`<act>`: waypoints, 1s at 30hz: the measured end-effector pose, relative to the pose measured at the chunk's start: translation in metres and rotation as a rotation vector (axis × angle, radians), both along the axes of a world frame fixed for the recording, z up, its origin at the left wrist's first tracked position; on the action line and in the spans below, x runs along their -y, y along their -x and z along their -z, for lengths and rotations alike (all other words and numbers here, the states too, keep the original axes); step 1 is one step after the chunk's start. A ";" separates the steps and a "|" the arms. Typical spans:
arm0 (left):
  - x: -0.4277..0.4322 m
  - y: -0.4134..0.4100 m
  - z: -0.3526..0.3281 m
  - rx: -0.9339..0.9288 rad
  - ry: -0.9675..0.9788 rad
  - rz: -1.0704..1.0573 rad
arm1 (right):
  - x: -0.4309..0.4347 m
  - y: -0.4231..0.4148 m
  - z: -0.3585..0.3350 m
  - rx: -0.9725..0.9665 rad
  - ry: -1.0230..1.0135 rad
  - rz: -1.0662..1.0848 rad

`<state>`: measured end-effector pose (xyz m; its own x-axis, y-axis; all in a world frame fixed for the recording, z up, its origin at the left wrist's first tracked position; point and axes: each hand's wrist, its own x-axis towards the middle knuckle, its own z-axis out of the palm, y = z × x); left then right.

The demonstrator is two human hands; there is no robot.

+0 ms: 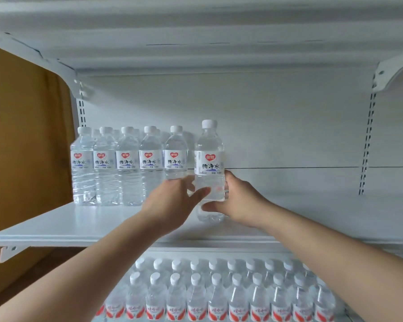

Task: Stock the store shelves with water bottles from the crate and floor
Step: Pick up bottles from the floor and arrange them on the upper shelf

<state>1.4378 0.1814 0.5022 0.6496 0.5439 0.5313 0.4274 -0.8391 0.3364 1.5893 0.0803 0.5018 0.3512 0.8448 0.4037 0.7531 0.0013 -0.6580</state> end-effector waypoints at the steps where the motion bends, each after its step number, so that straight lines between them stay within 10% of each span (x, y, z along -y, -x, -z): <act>1: -0.007 -0.003 0.004 -0.056 -0.035 -0.042 | -0.006 -0.004 -0.002 0.027 0.030 0.005; 19: -0.044 -0.013 0.027 -0.133 0.013 -0.092 | -0.172 -0.088 0.011 0.417 0.328 0.213; 27: -0.016 0.005 0.014 0.135 -0.209 -0.048 | -0.056 -0.002 -0.002 0.250 0.285 0.190; 30: 0.021 0.029 0.017 0.428 0.016 0.134 | 0.006 0.027 0.020 -0.006 0.018 -0.048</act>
